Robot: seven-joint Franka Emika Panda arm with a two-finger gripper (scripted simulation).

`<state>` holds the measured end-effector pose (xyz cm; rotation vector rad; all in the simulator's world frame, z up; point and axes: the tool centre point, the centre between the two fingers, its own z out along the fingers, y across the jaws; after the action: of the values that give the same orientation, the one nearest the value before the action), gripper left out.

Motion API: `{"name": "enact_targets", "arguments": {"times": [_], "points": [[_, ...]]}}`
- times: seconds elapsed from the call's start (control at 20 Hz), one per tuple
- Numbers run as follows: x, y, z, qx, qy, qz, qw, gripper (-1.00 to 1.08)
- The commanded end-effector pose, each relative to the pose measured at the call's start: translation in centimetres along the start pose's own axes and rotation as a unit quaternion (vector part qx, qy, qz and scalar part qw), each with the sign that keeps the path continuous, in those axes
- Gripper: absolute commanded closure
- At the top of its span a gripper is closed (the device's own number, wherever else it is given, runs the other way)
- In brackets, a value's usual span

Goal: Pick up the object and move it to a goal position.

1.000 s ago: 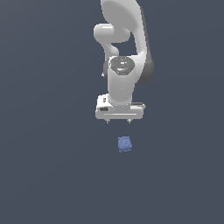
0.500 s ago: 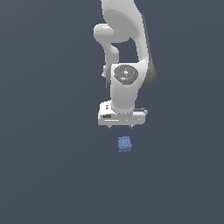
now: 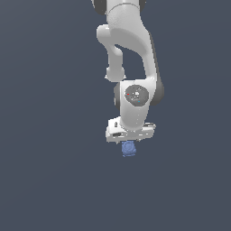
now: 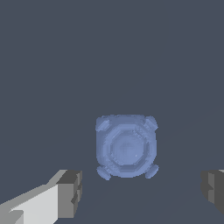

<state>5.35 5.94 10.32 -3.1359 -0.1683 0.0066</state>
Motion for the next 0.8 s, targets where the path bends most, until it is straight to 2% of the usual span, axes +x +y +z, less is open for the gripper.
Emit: {"name": "enact_targets", "arguments": {"times": [0.0,0.5,0.75], "points": [[0.6,-0.3,0.7,0.000,0.001,-0.007,1.0000,-0.92],[1.0,-0.5,1.6,-0.001,0.001,-0.012,0.9999,-0.92],[1.0,-0.5,3.7,-0.001,0.002,-0.013,0.9999,-0.92]]}}
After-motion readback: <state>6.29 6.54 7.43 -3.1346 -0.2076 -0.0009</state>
